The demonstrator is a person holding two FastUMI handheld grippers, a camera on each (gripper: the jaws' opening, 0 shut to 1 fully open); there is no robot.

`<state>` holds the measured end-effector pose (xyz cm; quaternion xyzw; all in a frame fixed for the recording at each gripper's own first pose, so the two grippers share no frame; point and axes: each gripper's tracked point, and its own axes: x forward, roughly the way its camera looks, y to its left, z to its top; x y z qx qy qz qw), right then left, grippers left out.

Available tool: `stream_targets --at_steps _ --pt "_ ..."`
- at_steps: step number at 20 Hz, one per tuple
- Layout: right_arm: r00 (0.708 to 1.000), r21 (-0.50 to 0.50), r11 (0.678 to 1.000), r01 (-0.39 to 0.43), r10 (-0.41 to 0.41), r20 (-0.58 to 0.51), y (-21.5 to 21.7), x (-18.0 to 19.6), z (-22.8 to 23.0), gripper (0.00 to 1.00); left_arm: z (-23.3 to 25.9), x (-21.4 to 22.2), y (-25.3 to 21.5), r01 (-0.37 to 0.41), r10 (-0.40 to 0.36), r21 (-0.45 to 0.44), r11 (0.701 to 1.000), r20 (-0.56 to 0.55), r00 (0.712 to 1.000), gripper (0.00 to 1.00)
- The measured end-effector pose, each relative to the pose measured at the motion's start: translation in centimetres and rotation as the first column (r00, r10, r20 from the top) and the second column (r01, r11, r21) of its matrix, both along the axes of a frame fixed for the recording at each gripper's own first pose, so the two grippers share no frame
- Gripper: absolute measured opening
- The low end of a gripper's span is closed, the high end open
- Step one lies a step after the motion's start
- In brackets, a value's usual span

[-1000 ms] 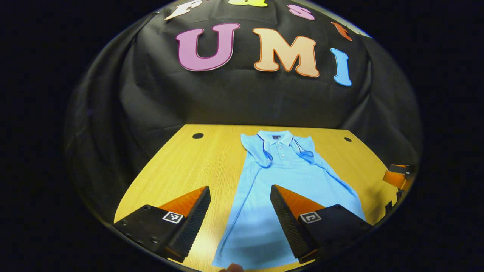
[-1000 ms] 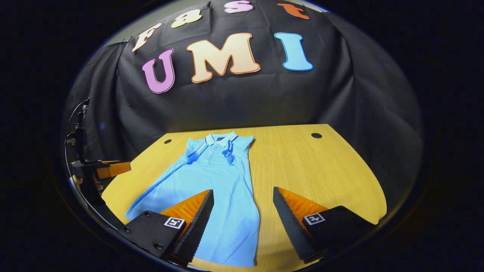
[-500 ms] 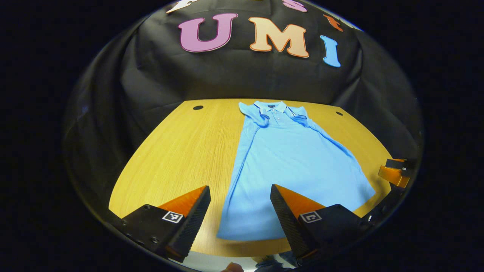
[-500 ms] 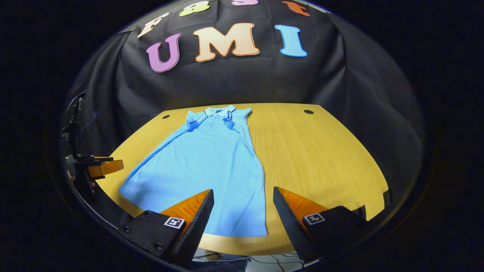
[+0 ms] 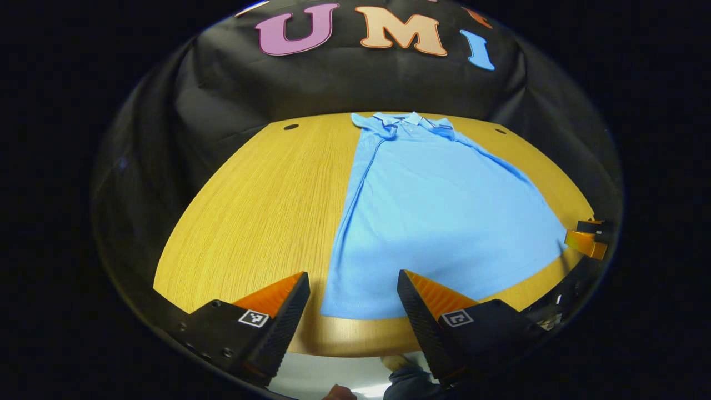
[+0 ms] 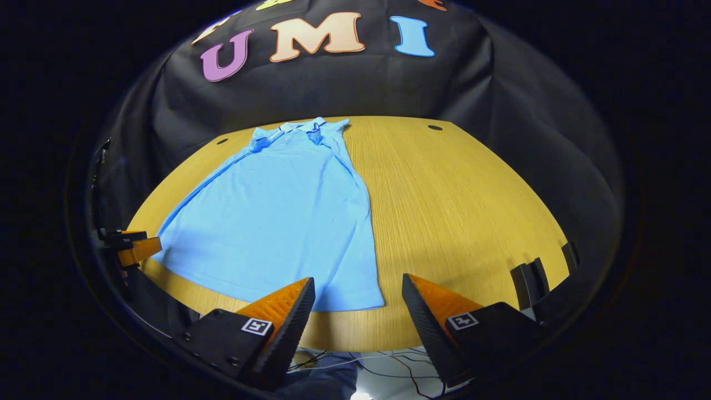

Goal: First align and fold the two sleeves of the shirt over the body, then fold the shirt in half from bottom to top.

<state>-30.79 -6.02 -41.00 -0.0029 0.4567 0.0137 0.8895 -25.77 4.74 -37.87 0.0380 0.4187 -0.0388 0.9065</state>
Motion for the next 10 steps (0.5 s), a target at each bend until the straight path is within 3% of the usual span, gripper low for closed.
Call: stream_targets --at_steps 5,6,7,8,9,10 --pt "0.999 0.008 1.000 -0.028 0.028 -0.024 0.8 -0.4 -0.7 0.98 -0.4 -0.3 -0.3 0.001 -0.001 -0.016 1.000 0.022 1.000 0.96" --pt "0.999 0.016 1.000 -0.026 0.026 -0.031 0.8 -0.5 -1.0 0.94 -0.4 -0.5 -0.4 0.007 -0.007 -0.019 1.000 0.018 1.000 0.95" --pt "0.999 0.030 0.999 -0.020 0.021 -0.039 0.9 -0.6 -1.0 0.98 -0.4 -0.3 -0.6 0.016 -0.015 -0.029 0.999 0.033 0.999 0.95" --pt "0.999 0.033 0.999 -0.022 0.023 -0.031 0.8 -0.5 -0.9 0.94 -0.5 -0.5 -0.8 0.026 -0.024 -0.044 0.999 0.033 0.999 0.95" --pt "0.999 0.041 0.999 -0.033 0.034 -0.036 1.2 -0.4 -1.2 0.98 -0.3 -0.5 -1.4 0.034 -0.031 -0.062 0.997 0.052 0.998 0.89" --pt "0.998 0.047 0.998 -0.046 0.048 -0.033 1.5 -0.5 -1.2 0.96 -0.4 -0.5 -1.9 0.054 -0.050 -0.067 0.996 0.060 0.997 0.81"
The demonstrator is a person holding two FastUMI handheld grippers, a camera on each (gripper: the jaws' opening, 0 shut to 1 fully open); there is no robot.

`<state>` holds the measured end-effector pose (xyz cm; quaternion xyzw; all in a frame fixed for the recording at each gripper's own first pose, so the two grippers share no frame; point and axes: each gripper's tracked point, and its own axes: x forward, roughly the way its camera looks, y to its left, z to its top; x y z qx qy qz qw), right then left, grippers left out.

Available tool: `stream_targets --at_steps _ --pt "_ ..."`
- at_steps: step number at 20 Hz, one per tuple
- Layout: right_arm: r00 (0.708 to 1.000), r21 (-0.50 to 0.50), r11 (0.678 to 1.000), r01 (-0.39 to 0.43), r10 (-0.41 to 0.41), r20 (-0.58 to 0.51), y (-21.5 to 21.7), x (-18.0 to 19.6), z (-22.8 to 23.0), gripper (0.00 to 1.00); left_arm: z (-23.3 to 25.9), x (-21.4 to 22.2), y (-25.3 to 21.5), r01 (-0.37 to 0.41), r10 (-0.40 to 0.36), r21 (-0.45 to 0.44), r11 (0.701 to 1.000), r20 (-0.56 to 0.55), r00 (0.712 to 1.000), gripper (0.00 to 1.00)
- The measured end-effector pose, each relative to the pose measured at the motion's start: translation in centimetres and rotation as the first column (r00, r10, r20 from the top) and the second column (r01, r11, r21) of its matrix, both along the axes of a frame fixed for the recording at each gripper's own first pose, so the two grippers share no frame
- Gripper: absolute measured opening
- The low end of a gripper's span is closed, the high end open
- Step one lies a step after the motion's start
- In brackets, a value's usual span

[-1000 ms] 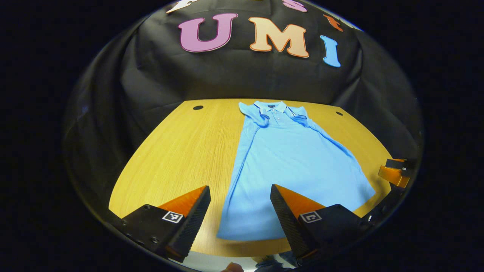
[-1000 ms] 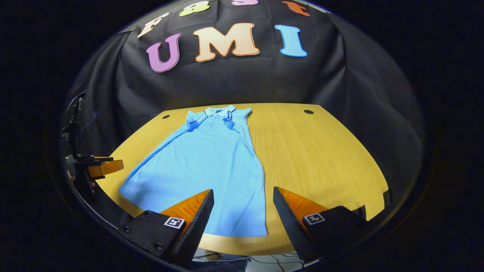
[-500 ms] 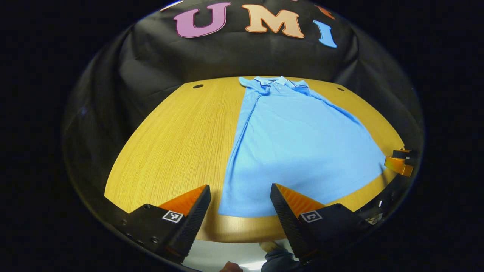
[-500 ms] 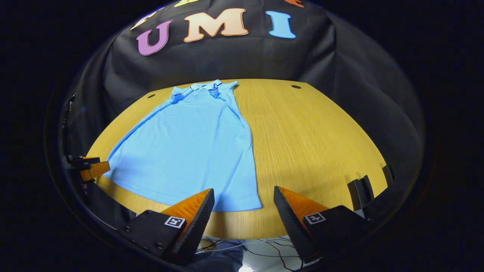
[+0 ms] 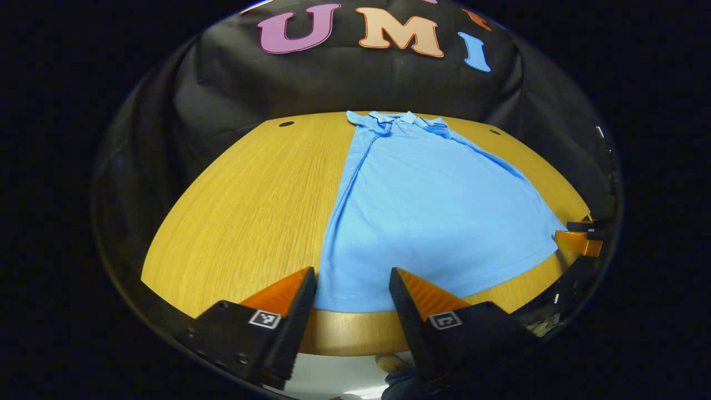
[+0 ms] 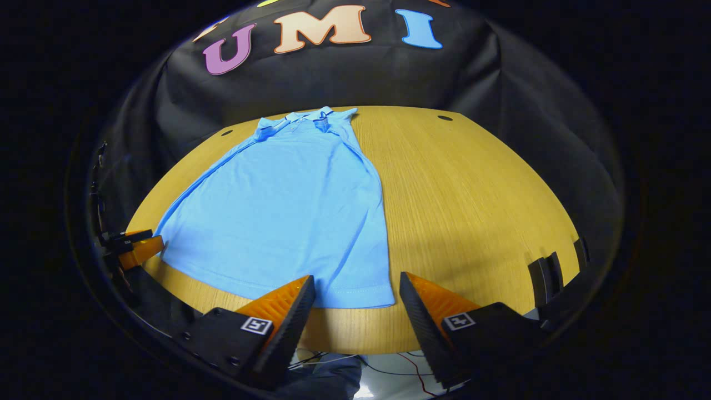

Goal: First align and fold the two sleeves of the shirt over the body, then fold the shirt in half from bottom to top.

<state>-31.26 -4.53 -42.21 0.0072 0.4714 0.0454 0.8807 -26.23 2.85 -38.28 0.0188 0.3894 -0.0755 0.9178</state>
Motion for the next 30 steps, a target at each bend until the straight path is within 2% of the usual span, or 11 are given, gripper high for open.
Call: stream_targets --at_steps 1,2,3,4,5,6,7,8,14,24,30 --pt "1.000 0.007 1.000 -0.011 0.011 -0.002 0.4 0.0 0.1 0.84 -0.1 -0.1 -0.6 0.020 -0.020 -0.005 1.000 0.011 1.000 0.67" --pt "1.000 0.015 1.000 -0.019 0.019 -0.001 0.9 -0.1 0.1 0.59 -0.1 -0.1 -0.9 0.032 -0.032 -0.003 0.999 0.017 0.999 0.59" --pt "1.000 0.026 0.999 -0.025 0.025 -0.004 1.2 -0.3 0.0 0.51 -0.1 -0.2 -1.2 0.039 -0.038 -0.007 0.999 0.021 0.999 0.39" --pt "1.000 0.039 0.999 -0.023 0.024 -0.002 1.4 -0.2 0.1 0.32 -0.1 0.0 -1.7 0.042 -0.041 -0.022 0.999 0.028 0.999 0.33" --pt "1.000 0.041 0.999 -0.018 0.018 -0.006 1.6 -0.3 0.0 0.25 -0.2 0.0 -1.7 0.030 -0.029 -0.032 0.999 0.031 0.999 0.18" --pt "1.000 0.046 0.999 -0.021 0.022 -0.010 1.6 -0.3 0.0 0.12 -0.1 0.0 -1.8 0.016 -0.015 -0.044 0.999 0.037 0.999 0.09" --pt "1.000 0.057 0.998 -0.018 0.019 -0.015 1.7 -0.1 -0.3 0.12 -0.1 0.0 -1.8 0.001 0.001 -0.054 0.999 0.036 0.999 0.04" --pt "1.000 0.068 0.998 -0.007 0.008 -0.022 1.6 -0.1 -0.2 0.05 0.0 0.0 -1.8 -0.010 0.012 -0.060 0.998 0.029 1.000 0.01" --pt "1.000 0.065 0.998 -0.013 0.014 -0.001 2.1 0.7 1.2 0.04 0.7 0.5 -1.9 -0.018 0.011 -0.106 0.994 -0.073 0.997 0.00" --pt "0.978 0.141 0.990 -0.004 -0.026 0.209 3.8 8.2 10.1 0.04 9.2 6.6 -1.7 0.009 0.012 -0.197 0.980 0.100 0.995 0.00" --pt "0.958 0.212 0.977 -0.008 -0.054 0.283 4.6 14.7 13.8 0.02 13.0 12.5 -1.3 0.011 0.018 -0.161 0.987 0.172 0.985 0.00"
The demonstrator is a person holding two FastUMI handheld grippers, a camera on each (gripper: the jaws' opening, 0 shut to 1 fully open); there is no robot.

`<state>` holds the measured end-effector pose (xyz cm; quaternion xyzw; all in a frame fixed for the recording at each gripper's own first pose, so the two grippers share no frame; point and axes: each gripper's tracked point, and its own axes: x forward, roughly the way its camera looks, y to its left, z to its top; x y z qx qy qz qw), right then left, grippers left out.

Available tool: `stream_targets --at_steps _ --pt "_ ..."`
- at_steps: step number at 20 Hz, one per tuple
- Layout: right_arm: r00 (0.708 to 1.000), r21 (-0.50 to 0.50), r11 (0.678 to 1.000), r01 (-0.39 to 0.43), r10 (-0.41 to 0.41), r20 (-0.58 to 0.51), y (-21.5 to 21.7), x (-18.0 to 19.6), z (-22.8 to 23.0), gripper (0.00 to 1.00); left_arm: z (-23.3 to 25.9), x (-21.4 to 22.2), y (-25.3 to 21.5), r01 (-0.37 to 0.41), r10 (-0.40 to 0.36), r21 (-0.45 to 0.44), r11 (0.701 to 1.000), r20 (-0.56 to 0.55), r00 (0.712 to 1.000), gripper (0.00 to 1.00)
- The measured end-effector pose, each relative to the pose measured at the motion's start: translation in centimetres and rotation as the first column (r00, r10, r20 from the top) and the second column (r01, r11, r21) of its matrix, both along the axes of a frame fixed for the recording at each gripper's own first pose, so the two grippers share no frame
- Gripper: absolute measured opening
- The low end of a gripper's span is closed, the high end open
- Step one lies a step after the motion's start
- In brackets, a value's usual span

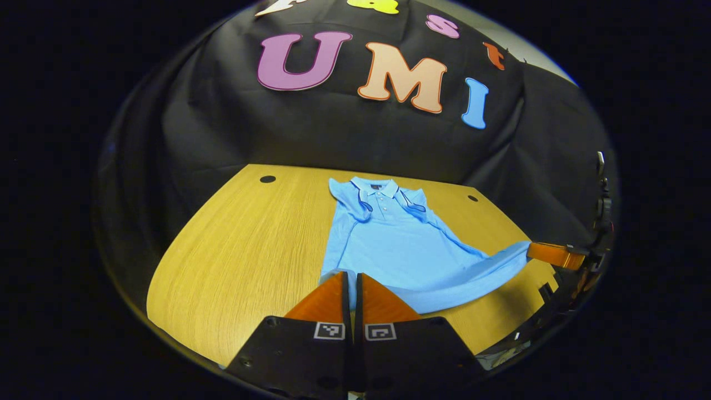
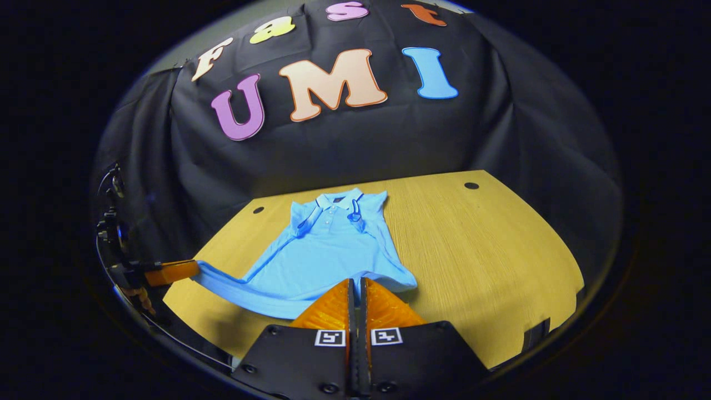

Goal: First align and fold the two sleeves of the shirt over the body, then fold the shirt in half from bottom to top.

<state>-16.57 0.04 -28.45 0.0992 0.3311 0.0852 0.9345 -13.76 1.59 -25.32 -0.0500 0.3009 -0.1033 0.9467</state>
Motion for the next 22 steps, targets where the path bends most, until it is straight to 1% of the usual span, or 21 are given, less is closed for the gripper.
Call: stream_targets --at_steps 3,4,5,10,14,18,22 --pt "0.999 0.022 1.000 -0.017 0.016 0.037 0.6 3.6 1.3 0.02 1.7 3.2 0.0 -0.019 0.018 0.012 1.000 0.031 0.999 0.00" --pt "0.999 0.028 0.999 -0.023 0.021 0.047 0.7 4.8 1.7 0.00 2.1 4.5 0.0 -0.027 0.027 0.015 1.000 0.038 0.999 0.00" --pt "0.998 0.036 0.999 -0.024 0.021 0.063 0.7 6.1 2.1 0.02 2.5 5.4 0.1 -0.036 0.035 0.020 0.999 0.046 0.998 0.00" --pt "0.995 0.069 0.997 -0.024 0.017 0.096 0.6 12.4 2.8 0.02 4.7 11.4 -1.1 -0.048 0.046 0.018 0.999 0.090 0.995 0.00" --pt "0.995 0.062 0.998 -0.031 0.024 0.101 0.2 17.4 1.8 0.02 5.1 16.7 -1.8 -0.054 0.050 0.032 0.998 0.103 0.993 0.00" --pt "0.995 0.060 0.997 -0.038 0.032 0.098 0.6 22.5 -0.2 0.02 3.9 21.9 -2.4 -0.070 0.066 0.036 0.997 0.098 0.993 0.00" --pt "0.995 0.060 0.998 -0.023 0.017 0.103 0.7 27.9 -2.5 0.02 2.5 26.9 -2.3 -0.095 0.090 0.041 0.995 0.097 0.991 0.00"
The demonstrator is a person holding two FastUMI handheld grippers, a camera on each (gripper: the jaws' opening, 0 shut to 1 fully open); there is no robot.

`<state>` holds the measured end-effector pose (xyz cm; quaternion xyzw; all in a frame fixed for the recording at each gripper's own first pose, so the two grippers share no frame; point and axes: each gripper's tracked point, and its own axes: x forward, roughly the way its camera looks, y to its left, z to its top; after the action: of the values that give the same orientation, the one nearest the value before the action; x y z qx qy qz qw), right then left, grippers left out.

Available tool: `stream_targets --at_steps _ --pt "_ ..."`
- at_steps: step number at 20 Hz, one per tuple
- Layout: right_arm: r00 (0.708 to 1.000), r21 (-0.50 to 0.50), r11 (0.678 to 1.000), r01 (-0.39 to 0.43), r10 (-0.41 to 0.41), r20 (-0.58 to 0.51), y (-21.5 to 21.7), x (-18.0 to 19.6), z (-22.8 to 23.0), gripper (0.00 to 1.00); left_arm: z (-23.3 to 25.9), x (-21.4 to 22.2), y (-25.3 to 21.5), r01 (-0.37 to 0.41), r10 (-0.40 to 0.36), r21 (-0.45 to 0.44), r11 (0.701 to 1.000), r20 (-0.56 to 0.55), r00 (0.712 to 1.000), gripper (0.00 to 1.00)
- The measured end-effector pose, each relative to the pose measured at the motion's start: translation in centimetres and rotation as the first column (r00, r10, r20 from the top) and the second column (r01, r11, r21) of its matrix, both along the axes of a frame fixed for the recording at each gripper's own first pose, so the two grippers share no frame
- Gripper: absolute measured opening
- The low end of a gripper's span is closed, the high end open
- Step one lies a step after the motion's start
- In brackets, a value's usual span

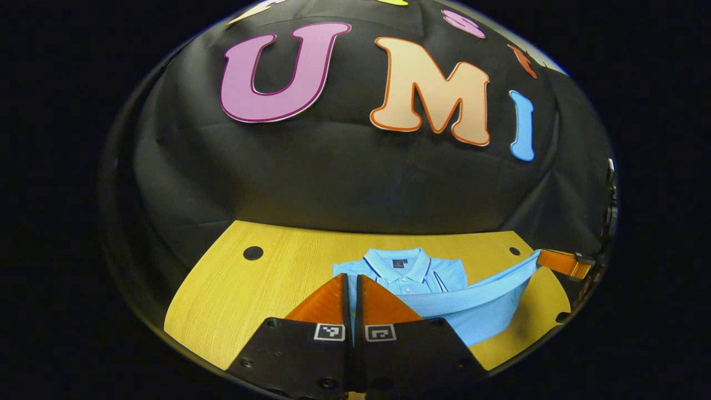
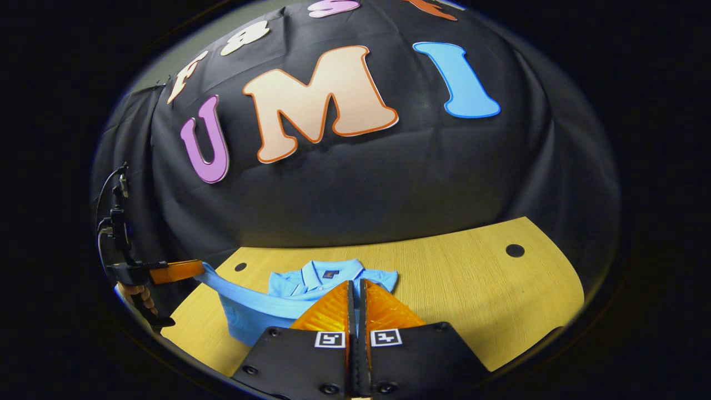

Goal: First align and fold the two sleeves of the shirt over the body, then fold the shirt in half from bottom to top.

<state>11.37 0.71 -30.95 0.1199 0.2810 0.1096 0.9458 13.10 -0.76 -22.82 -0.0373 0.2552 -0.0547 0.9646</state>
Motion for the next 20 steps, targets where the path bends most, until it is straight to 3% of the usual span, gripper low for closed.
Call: stream_targets --at_steps 9,14,15,16,19,20 --pt "0.994 -0.012 0.998 0.054 -0.055 -0.092 0.4 9.6 -10.1 0.03 -7.0 9.4 0.4 -0.049 0.051 0.064 0.997 -0.030 0.998 0.00" --pt "0.982 -0.030 0.992 0.123 -0.126 -0.139 -0.4 12.1 -14.2 0.02 -10.7 12.3 0.1 -0.061 0.064 0.124 0.990 -0.022 0.998 0.00" --pt "0.978 -0.041 0.989 0.140 -0.144 -0.150 -0.9 12.0 -14.6 0.06 -11.1 12.6 0.4 -0.076 0.080 0.136 0.988 -0.025 0.996 0.03" --pt "0.979 -0.040 0.988 0.147 -0.151 -0.139 -1.3 12.3 -14.4 0.29 -11.5 12.4 0.8 -0.093 0.098 0.153 0.984 -0.026 0.995 0.10" --pt "0.986 -0.053 0.988 0.148 -0.152 -0.064 -2.1 12.0 -10.5 1.00 -9.1 11.3 1.3 -0.146 0.148 0.150 0.978 -0.001 0.989 0.96" --pt "0.989 -0.059 0.988 0.146 -0.147 -0.025 -2.3 11.6 -8.4 0.93 -7.5 11.1 1.1 -0.156 0.154 0.123 0.980 0.025 0.988 0.95"
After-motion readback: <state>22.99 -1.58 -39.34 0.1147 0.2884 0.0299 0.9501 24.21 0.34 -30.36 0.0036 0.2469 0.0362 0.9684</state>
